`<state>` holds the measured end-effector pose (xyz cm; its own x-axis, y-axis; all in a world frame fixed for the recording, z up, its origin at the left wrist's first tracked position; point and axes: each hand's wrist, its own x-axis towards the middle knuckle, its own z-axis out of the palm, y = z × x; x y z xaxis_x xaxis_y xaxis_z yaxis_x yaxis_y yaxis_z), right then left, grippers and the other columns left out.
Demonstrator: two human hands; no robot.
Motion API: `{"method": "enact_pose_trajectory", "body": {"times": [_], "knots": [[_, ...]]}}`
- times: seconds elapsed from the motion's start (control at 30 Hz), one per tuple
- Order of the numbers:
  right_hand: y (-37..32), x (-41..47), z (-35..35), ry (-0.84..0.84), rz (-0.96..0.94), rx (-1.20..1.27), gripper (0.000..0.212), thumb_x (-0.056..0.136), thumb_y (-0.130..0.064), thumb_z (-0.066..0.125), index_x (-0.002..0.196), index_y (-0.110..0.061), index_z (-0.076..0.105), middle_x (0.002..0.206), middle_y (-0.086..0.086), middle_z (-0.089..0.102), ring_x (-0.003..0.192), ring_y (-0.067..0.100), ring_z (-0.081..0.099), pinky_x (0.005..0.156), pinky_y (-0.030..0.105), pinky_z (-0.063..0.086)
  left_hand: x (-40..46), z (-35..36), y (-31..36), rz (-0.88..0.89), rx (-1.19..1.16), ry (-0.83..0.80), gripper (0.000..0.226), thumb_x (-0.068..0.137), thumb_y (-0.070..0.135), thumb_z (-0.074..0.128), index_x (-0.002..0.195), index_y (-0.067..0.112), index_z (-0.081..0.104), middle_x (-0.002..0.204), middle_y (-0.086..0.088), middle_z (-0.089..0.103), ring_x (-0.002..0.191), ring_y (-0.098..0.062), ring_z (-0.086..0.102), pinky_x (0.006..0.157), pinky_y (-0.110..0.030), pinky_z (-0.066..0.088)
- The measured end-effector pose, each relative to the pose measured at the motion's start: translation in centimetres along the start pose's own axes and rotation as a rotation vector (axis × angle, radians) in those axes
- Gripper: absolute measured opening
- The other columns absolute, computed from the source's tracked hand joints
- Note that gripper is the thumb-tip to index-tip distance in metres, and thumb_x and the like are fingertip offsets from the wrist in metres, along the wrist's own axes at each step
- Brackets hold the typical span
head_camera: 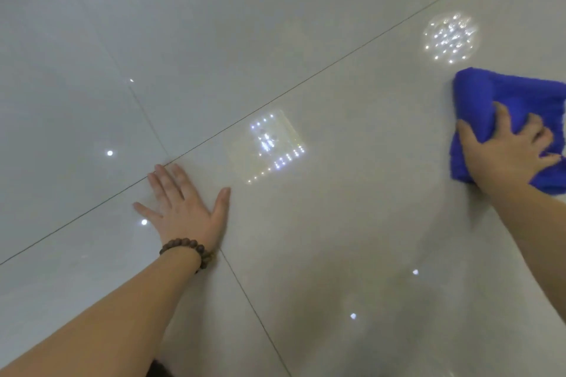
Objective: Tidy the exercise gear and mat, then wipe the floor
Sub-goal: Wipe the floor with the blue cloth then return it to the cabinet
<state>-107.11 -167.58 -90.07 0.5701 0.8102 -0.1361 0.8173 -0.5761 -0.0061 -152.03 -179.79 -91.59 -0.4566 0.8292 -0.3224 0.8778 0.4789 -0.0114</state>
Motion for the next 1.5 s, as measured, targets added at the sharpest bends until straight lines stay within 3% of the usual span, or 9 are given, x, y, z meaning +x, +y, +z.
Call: {"method": "enact_pose_trajectory", "body": {"times": [0.17,0.33,0.43,0.53,0.63,0.77,0.9,1.13,1.5], "knots": [[-8.3,-2.9,0.1,0.012,0.082,0.188,0.072,0.080,-0.072,0.030,0.142,-0.034,0.036,0.153,0.016,0.022,0.140,0.039,0.016,0.110,0.066,0.003,0.0,0.7,-0.3,0.001,-0.011,0.026,0.098,0.083,0.078,0.004,0.151,0.010,-0.014,0.159,-0.014,-0.014,0.146,-0.024,-0.020,0.110,-0.068,-0.007],[-23.9,-20.9,4.1,-0.053,-0.841,0.053,0.063,0.086,-0.068,0.025,0.140,-0.041,0.040,0.152,0.014,0.032,0.141,0.037,0.021,0.111,0.065,0.002,0.0,0.8,-0.3,0.004,-0.035,0.050,0.088,0.088,0.067,0.008,0.151,0.008,-0.009,0.160,-0.015,-0.009,0.147,-0.026,-0.014,0.110,-0.068,-0.005],[-24.6,-23.2,4.7,-0.090,-1.043,0.076,0.055,0.086,-0.060,0.034,0.135,-0.040,0.047,0.147,0.010,0.040,0.137,0.033,0.029,0.112,0.062,0.007,0.1,0.9,-0.3,-0.001,-0.049,0.058,0.082,0.090,0.059,0.009,0.152,0.007,-0.005,0.160,-0.015,-0.006,0.148,-0.026,-0.011,0.110,-0.068,-0.003],[-19.3,-17.5,4.9,0.060,-0.862,0.121,0.050,0.083,-0.052,0.045,0.130,-0.037,0.055,0.138,0.009,0.050,0.128,0.032,0.042,0.111,0.057,0.017,0.0,0.9,-0.4,0.008,-0.050,0.044,0.082,0.091,0.062,0.008,0.152,0.009,-0.009,0.160,-0.013,-0.013,0.147,-0.025,-0.017,0.111,-0.067,-0.006],[-12.9,-12.5,4.0,0.091,-0.536,0.118,0.050,0.086,-0.051,0.044,0.133,-0.036,0.051,0.140,0.011,0.045,0.131,0.032,0.037,0.112,0.057,0.017,-0.2,0.8,-0.4,0.009,-0.063,0.033,0.083,0.091,0.063,0.007,0.151,0.010,-0.013,0.159,-0.012,-0.017,0.146,-0.024,-0.021,0.111,-0.067,-0.008],[-10.3,-17.3,4.5,0.159,-0.092,0.194,0.048,0.089,-0.046,0.047,0.135,-0.031,0.049,0.140,0.016,0.043,0.130,0.037,0.036,0.110,0.061,0.019,-0.2,0.7,-0.4,0.005,-0.055,0.012,0.082,0.091,0.063,0.006,0.151,0.009,-0.012,0.159,-0.014,-0.015,0.146,-0.025,-0.020,0.110,-0.068,-0.005],[-9.9,-23.6,5.7,0.143,-0.203,0.104,0.052,0.087,-0.045,0.043,0.137,-0.031,0.047,0.141,0.016,0.042,0.132,0.037,0.035,0.110,0.062,0.016,-0.1,0.7,-0.4,-0.001,-0.053,-0.008,0.082,0.091,0.061,0.010,0.152,0.009,-0.010,0.160,-0.014,-0.012,0.147,-0.026,-0.017,0.110,-0.068,-0.002],[-10.3,-23.2,5.3,0.100,-0.173,0.059,0.059,0.085,-0.051,0.036,0.142,-0.038,0.034,0.150,0.012,0.032,0.141,0.034,0.022,0.112,0.062,0.009,-0.1,0.5,-0.5,0.011,-0.071,-0.054,0.084,0.089,0.061,0.011,0.150,0.009,-0.014,0.159,-0.015,-0.017,0.145,-0.025,-0.022,0.109,-0.069,-0.005],[-10.0,-23.1,5.4,0.105,-0.163,0.058,0.059,0.087,-0.052,0.037,0.144,-0.038,0.033,0.153,0.009,0.030,0.142,0.032,0.021,0.113,0.060,0.009,-0.1,0.2,-0.4,0.028,-0.080,-0.046,0.084,0.090,0.061,0.014,0.150,0.009,-0.015,0.159,-0.015,-0.015,0.146,-0.027,-0.019,0.109,-0.069,-0.008]]}}
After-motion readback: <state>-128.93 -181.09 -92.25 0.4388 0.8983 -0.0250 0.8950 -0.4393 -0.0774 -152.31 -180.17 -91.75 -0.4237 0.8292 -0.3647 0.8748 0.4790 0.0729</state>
